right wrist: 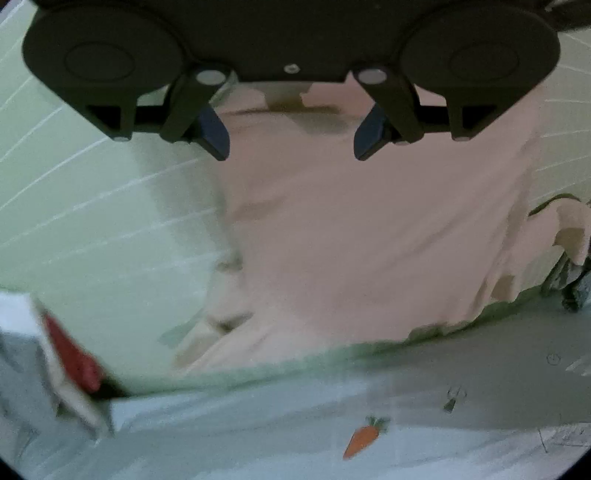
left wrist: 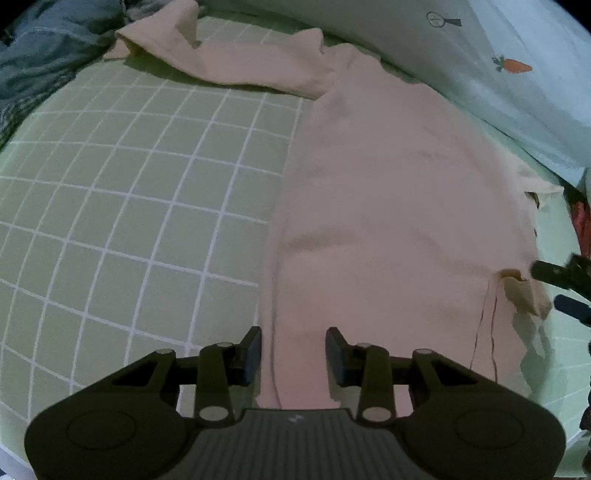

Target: Fold clothes

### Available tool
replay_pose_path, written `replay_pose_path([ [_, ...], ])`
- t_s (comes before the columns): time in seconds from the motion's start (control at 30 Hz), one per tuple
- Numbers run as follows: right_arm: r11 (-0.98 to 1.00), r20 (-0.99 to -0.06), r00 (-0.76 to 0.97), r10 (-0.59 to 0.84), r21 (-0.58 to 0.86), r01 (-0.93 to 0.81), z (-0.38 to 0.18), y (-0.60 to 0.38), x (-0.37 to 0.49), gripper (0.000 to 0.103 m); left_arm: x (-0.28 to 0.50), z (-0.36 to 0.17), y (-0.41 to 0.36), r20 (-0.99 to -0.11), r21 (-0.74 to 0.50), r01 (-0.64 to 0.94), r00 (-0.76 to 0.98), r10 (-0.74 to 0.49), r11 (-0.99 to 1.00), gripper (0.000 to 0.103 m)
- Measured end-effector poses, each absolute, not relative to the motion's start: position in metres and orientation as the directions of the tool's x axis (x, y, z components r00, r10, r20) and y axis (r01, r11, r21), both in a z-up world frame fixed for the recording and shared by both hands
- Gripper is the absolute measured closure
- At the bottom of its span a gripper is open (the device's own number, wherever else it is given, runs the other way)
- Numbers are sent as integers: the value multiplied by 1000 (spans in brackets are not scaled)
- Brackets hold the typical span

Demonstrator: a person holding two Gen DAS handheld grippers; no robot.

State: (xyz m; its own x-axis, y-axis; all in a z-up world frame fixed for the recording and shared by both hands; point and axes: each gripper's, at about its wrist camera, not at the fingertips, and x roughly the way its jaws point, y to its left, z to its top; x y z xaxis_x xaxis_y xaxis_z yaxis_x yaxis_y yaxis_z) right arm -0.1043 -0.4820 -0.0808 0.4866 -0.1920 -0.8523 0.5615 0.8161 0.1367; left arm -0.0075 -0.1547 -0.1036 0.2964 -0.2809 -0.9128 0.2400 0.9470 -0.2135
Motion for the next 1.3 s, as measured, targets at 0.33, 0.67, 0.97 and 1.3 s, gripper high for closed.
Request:
replay_pose_path([
  [0.33,806,-890,439,-122,170,567,-102,-476,-118,99,-46,-99,-141,-913,-219,198,304,-272,955,100],
  [0.67,787,-898,400,-182,111,607,-97,-504,-224,100,-86,-99,-128,-923,-218,134,295,-249,967,100],
  [0.97,765,-899,400,-178,130,631,-93,-520,-239,100,-100,-97,-134,-929,-168,137,309,-203,976,100],
  [1.3,765,-898,405,-171,138,630,-87,-536,-255,76,-92,-87,-130,-927,-167,9,339,-160,986,69],
])
